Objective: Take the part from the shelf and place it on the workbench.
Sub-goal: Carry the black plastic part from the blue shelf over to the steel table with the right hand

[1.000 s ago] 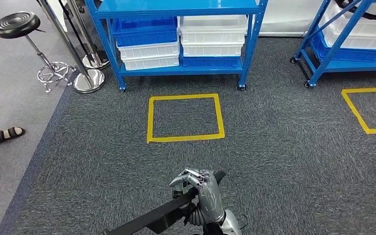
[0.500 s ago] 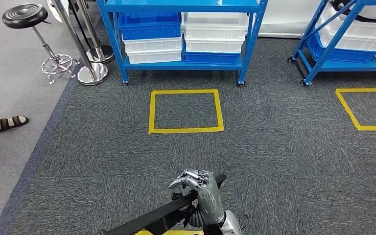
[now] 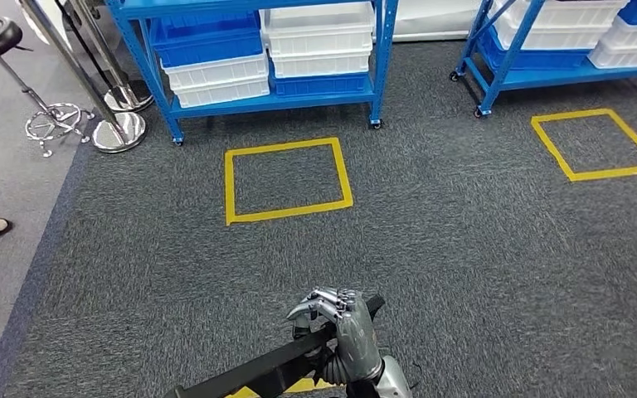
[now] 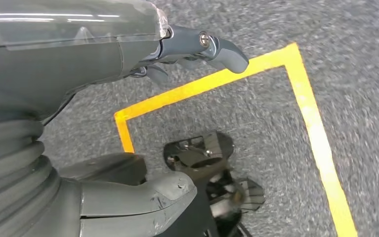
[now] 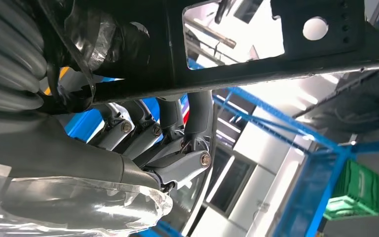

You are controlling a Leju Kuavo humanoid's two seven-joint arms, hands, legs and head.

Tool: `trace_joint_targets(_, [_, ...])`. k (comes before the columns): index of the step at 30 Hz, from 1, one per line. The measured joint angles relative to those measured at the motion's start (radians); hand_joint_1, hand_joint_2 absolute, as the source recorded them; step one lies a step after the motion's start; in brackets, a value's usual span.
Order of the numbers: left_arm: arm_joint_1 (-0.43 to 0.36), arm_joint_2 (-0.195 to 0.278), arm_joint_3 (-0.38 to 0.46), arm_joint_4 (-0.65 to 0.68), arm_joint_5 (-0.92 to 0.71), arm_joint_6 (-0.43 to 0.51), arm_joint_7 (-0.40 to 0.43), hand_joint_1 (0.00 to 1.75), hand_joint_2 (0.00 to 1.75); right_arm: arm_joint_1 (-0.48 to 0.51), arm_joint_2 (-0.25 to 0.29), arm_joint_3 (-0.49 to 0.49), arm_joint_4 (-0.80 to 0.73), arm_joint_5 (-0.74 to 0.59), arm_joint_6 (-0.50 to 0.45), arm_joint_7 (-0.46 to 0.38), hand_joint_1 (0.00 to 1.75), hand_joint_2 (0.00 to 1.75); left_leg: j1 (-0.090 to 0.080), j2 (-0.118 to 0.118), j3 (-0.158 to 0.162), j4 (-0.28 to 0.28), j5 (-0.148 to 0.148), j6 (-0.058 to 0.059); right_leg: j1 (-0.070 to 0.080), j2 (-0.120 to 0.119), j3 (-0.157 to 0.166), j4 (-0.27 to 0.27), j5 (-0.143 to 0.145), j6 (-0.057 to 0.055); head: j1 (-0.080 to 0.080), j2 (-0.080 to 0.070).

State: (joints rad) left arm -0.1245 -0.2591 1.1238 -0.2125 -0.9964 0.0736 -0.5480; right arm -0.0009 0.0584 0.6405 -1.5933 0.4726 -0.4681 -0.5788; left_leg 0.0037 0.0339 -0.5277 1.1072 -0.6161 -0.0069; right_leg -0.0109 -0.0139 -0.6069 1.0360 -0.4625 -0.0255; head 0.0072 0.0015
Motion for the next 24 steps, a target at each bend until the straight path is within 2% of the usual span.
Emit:
trace_joint_targets(1, [0.001,0.000,0.000,0.000,0.000,0.000,0.000,0.00,1.75,0.000,0.000,0.000,0.000,0.000,0.000,0.000,1.75,1.75,0.002,-0.017,-0.033,0.070,-0.034,-0.004,0.000,0.010,-0.004,0.000,0.003,-0.003,0.000,0.000])
trace_joint_targets(2, [0.003,0.000,0.000,0.000,0.000,0.000,0.000,0.00,1.75,0.000,0.000,0.000,0.000,0.000,0.000,0.000,1.75,1.75,0.003,-0.023,-0.063,0.134,-0.057,-0.006,0.000,0.021,-0.007,0.001,0.005,-0.005,0.000,0.000])
trace_joint_targets(3, [0.004,0.000,0.000,0.000,0.000,0.000,0.000,0.00,1.75,0.000,0.000,0.000,0.000,0.000,0.000,0.000,1.75,1.75,0.005,-0.025,-0.083,0.174,-0.064,-0.006,0.000,0.033,-0.009,0.001,0.007,-0.005,0.000,0.000])
trace_joint_targets(4, [0.005,0.000,0.000,0.000,0.000,0.000,0.000,0.00,1.75,0.000,0.000,0.000,0.000,0.000,0.000,0.000,1.75,1.75,0.006,-0.026,-0.086,0.176,-0.049,-0.006,0.000,0.045,-0.011,0.003,0.009,-0.004,0.000,0.000])
trace_joint_targets(5, [0.005,0.000,0.000,0.000,0.000,0.000,0.000,0.00,1.75,0.000,0.000,0.000,0.000,0.000,0.000,0.000,1.75,1.75,0.007,-0.029,-0.069,0.136,-0.016,-0.005,0.000,0.058,-0.011,0.004,0.010,-0.002,0.000,0.000])
trace_joint_targets(6, [0.005,0.000,-0.001,0.000,0.000,0.000,0.000,0.00,1.75,0.000,0.000,0.000,0.000,0.000,0.000,0.000,1.75,1.75,0.008,-0.040,-0.038,0.067,0.026,-0.002,-0.001,0.071,-0.012,0.006,0.012,0.000,0.000,0.000])
trace_joint_targets(8, [0.004,0.000,-0.001,0.000,0.000,0.000,0.000,0.00,1.75,0.000,0.000,0.000,0.000,0.000,0.000,0.000,1.75,1.75,0.009,-0.082,0.015,-0.058,0.077,0.006,0.001,0.092,-0.016,0.010,0.017,0.009,0.000,0.000])
trace_joint_targets(9, [0.004,0.000,-0.002,0.000,0.000,0.000,0.000,0.00,1.75,0.000,0.000,0.000,0.000,0.000,0.000,0.000,1.75,1.75,0.009,-0.098,0.026,-0.089,0.084,0.009,0.000,0.101,-0.020,0.011,0.021,0.015,0.000,0.000])
trace_joint_targets(10, [0.003,0.000,-0.002,0.000,0.000,0.000,0.000,0.00,1.75,0.000,0.000,0.000,0.000,0.000,0.000,0.000,1.75,1.75,0.007,-0.104,0.026,-0.095,0.083,0.012,-0.001,0.109,-0.025,0.010,0.026,0.023,0.000,0.000])
trace_joint_targets(12, [0.002,0.000,-0.003,0.000,0.000,0.000,0.000,0.00,1.75,0.000,0.000,0.000,0.000,0.000,0.000,0.000,1.75,1.75,0.007,-0.087,0.025,-0.100,0.092,0.023,-0.003,0.123,-0.030,0.006,0.035,0.038,0.000,0.000])
trace_joint_targets(13, [0.002,-0.001,-0.003,0.000,0.000,0.000,-0.001,0.00,1.75,0.001,-0.001,0.000,-0.001,0.000,0.000,0.000,1.75,1.75,0.010,-0.076,0.025,-0.104,0.098,0.029,-0.002,0.114,-0.035,0.012,0.029,0.043,0.000,0.000])
trace_joint_targets(14, [0.002,-0.002,-0.004,0.000,0.000,0.000,-0.001,0.00,1.75,0.001,-0.002,0.000,-0.001,0.000,0.000,0.000,1.75,1.75,0.012,-0.063,0.024,-0.109,0.104,0.037,-0.001,0.096,-0.046,0.035,0.011,0.047,0.000,0.000])
trace_joint_targets(16, [0.003,-0.004,-0.005,0.000,-0.003,0.000,-0.003,0.00,1.75,0.002,-0.003,0.000,-0.002,0.000,-0.001,0.000,1.75,1.75,0.011,-0.037,0.018,-0.111,0.111,0.046,-0.001,0.045,-0.092,0.141,-0.059,0.053,0.001,0.000])
trace_joint_targets(17, [0.004,-0.005,-0.005,0.000,-0.004,0.000,-0.003,0.00,1.75,0.002,-0.003,0.000,-0.002,0.000,-0.001,0.000,1.75,1.75,0.009,-0.023,0.014,-0.111,0.112,0.048,-0.002,0.032,-0.119,0.207,-0.094,0.057,0.001,0.000])
trace_joint_targets(18, [0.006,-0.005,-0.005,0.000,-0.005,0.001,-0.004,0.00,1.75,0.002,-0.004,0.000,-0.002,0.000,-0.001,0.000,1.75,1.75,0.007,-0.007,0.011,-0.110,0.112,0.048,-0.003,0.024,-0.138,0.256,-0.113,0.059,0.001,0.000])
trace_joint_targets(19, [0.007,-0.005,-0.005,0.000,-0.006,0.002,-0.004,0.00,1.75,0.003,-0.004,0.000,-0.002,0.000,-0.002,0.000,1.75,1.75,0.006,0.008,0.009,-0.109,0.112,0.048,-0.003,0.020,-0.139,0.273,-0.113,0.060,0.001,0.000])
trace_joint_targets(20, [0.007,-0.006,-0.006,0.000,-0.006,0.003,-0.004,0.00,1.75,0.004,-0.005,0.000,-0.002,0.000,-0.003,0.000,1.75,1.75,0.006,0.022,0.009,-0.109,0.112,0.048,-0.003,0.016,-0.120,0.249,-0.096,0.059,0.001,0.000])
trace_joint_targets(22, [0.004,-0.006,-0.006,0.000,-0.007,0.003,-0.004,0.00,1.75,0.004,-0.005,0.000,-0.002,0.000,-0.007,0.000,1.75,1.75,0.004,0.044,0.012,-0.108,0.109,0.044,0.001,-0.013,-0.040,0.121,-0.042,0.051,0.001,0.000])
trace_joint_targets(23, [0.002,-0.006,-0.007,0.000,-0.007,0.003,-0.003,0.00,1.75,0.004,-0.005,0.000,-0.003,0.001,-0.010,0.000,1.75,1.75,0.001,0.054,0.013,-0.106,0.107,0.039,0.006,-0.030,-0.004,0.057,-0.024,0.045,0.001,0.000])
trace_joint_targets(24, [0.002,-0.006,-0.008,0.000,-0.007,0.003,-0.002,0.00,1.75,0.005,-0.005,0.000,-0.003,0.002,-0.012,0.001,1.75,1.75,-0.001,0.062,0.014,-0.104,0.104,0.035,0.010,-0.044,0.018,0.017,-0.016,0.038,0.001,0.000])
